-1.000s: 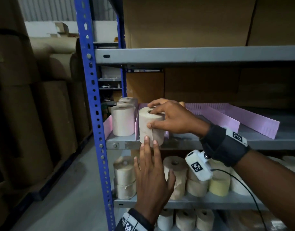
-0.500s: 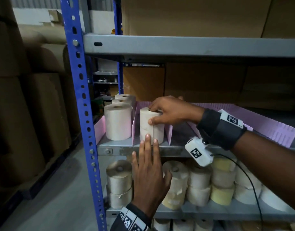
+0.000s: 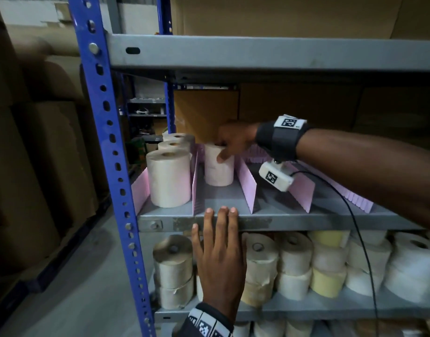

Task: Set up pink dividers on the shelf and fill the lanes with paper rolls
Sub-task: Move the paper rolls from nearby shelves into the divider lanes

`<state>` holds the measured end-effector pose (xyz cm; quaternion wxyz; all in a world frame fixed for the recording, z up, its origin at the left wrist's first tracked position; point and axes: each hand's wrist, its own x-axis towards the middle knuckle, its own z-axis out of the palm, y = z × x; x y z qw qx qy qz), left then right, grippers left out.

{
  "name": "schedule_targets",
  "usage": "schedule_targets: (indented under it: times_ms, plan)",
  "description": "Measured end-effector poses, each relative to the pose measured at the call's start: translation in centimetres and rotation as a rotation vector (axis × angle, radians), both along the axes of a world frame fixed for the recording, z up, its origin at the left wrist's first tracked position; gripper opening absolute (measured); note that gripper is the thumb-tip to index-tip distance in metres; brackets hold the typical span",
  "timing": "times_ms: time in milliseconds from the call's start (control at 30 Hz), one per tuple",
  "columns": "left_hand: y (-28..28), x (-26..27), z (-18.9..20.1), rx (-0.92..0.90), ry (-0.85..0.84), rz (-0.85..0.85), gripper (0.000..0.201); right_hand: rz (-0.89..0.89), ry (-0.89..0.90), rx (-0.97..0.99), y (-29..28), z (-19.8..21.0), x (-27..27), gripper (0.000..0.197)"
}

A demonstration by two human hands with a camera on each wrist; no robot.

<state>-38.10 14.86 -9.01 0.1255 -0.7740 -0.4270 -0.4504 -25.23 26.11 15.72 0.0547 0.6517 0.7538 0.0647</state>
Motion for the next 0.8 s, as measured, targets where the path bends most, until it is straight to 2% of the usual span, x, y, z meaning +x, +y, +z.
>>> schedule_targets:
  times_ms: [267, 533, 800]
  plan:
    - [0.5, 0.1, -0.3, 0.104, -0.018, 0.048, 0.046, -0.034, -0.067, 0.067, 4.8, 0.0, 1.4, 0.047]
    - [0.8, 0.3, -0.6, 0.135, -0.013, 0.058, 0.045, -0.057, -0.034, 0.100, 7.8, -0.4, 2.6, 0.043]
    - [0.6, 0.2, -0.4, 0.080, 0.004, 0.042, 0.045, -0.052, -0.007, 0.097, 8.6, -0.5, 3.3, 0.039]
